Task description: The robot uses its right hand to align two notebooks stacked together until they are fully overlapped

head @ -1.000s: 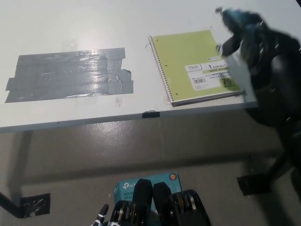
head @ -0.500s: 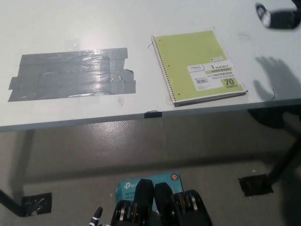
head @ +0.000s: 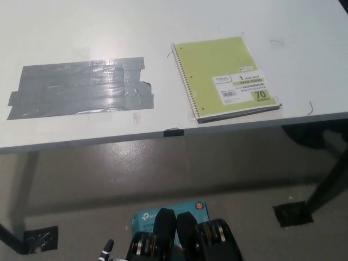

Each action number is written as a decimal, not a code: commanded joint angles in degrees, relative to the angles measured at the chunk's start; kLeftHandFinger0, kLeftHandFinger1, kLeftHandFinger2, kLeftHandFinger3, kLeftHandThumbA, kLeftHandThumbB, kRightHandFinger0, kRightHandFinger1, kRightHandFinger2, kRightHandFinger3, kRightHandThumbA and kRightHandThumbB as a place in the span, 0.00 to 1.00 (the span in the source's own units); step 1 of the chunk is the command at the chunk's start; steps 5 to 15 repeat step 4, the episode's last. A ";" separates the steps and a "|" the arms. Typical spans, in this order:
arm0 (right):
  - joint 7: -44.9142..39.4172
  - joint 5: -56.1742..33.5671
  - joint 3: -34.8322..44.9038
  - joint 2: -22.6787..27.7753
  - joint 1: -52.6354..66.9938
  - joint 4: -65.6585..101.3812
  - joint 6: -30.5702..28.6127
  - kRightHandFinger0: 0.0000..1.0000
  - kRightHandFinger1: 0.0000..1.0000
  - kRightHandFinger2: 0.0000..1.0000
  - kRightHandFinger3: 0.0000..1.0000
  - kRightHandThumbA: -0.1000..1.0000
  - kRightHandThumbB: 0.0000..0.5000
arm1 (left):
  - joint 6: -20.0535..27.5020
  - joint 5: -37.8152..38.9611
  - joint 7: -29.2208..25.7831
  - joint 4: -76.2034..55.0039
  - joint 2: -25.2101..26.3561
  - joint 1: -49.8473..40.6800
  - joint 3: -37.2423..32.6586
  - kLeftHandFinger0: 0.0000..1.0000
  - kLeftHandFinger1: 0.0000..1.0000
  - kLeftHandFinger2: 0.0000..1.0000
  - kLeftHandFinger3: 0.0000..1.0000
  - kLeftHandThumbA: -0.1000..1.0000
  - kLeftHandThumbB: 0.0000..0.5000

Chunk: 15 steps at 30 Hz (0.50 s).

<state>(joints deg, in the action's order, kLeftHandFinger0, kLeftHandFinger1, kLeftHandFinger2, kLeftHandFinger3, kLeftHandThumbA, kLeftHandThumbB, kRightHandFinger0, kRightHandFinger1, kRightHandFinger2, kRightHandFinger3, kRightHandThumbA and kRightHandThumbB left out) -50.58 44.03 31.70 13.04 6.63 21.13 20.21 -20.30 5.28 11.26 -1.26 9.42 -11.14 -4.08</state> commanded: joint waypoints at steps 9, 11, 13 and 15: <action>11.94 -27.94 9.56 -5.41 8.44 -18.07 -15.57 1.00 1.00 1.00 1.00 0.35 0.42 | 4.47 1.90 1.61 -0.93 3.04 0.04 3.26 0.37 0.62 0.57 0.54 1.00 1.00; 11.94 -27.94 9.56 -5.41 8.44 -18.07 -15.57 1.00 1.00 1.00 1.00 0.35 0.42 | 4.47 1.90 1.61 -0.93 3.04 0.04 3.26 0.37 0.62 0.57 0.54 1.00 1.00; 11.94 -27.94 9.56 -5.41 8.44 -18.07 -15.57 1.00 1.00 1.00 1.00 0.35 0.42 | 4.47 1.90 1.61 -0.93 3.04 0.04 3.26 0.37 0.62 0.57 0.54 1.00 1.00; 11.94 -27.94 9.56 -5.41 8.44 -18.07 -15.57 1.00 1.00 1.00 1.00 0.35 0.42 | 4.47 1.90 1.61 -0.93 3.04 0.04 3.26 0.37 0.62 0.57 0.54 1.00 1.00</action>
